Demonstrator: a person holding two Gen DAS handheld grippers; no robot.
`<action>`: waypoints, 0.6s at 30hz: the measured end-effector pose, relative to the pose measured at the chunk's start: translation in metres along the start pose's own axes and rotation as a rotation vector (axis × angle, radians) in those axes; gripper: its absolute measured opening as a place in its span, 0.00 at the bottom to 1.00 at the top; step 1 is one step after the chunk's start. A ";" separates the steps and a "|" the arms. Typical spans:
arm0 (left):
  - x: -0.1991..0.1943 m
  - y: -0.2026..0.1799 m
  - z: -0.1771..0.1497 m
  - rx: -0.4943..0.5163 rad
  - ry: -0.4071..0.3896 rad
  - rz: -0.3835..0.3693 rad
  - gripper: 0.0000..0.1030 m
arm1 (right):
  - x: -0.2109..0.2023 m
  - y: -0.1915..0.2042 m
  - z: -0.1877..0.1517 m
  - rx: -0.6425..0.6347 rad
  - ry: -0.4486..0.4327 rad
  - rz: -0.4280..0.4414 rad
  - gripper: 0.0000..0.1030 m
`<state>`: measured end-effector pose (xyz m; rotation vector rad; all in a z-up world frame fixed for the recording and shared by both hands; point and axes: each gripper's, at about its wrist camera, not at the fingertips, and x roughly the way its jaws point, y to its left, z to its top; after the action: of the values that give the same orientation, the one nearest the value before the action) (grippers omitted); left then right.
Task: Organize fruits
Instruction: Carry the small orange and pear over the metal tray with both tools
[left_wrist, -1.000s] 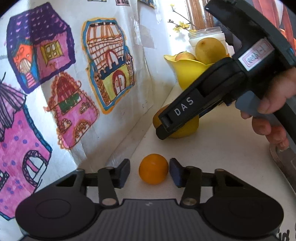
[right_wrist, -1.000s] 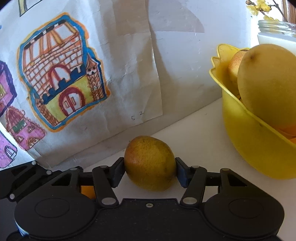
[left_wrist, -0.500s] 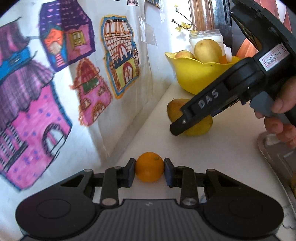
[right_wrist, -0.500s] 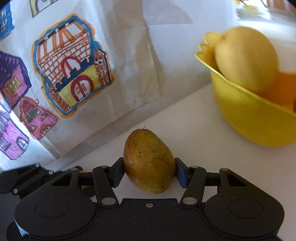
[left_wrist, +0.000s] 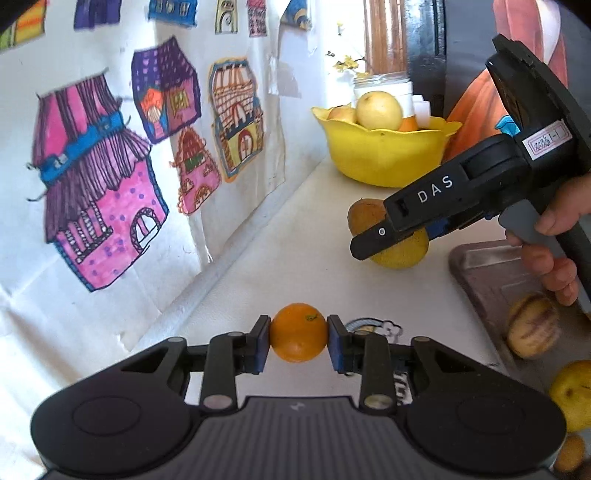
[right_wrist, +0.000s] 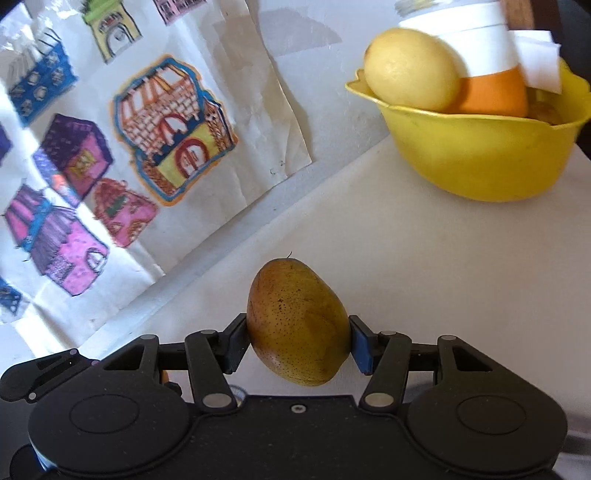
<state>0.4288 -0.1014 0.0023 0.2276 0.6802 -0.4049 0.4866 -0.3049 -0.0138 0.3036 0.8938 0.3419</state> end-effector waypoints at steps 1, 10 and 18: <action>-0.004 -0.003 0.001 0.003 -0.001 0.000 0.34 | -0.008 0.000 -0.003 0.002 -0.005 0.002 0.56; -0.053 -0.028 0.009 0.036 -0.033 -0.014 0.34 | -0.083 0.004 -0.011 -0.034 -0.069 -0.022 0.56; -0.097 -0.067 0.012 0.043 -0.091 -0.064 0.34 | -0.129 0.003 -0.007 -0.063 -0.090 -0.052 0.56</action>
<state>0.3381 -0.1373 0.0697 0.2275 0.5910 -0.4884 0.4056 -0.3541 0.0740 0.2358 0.7994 0.3056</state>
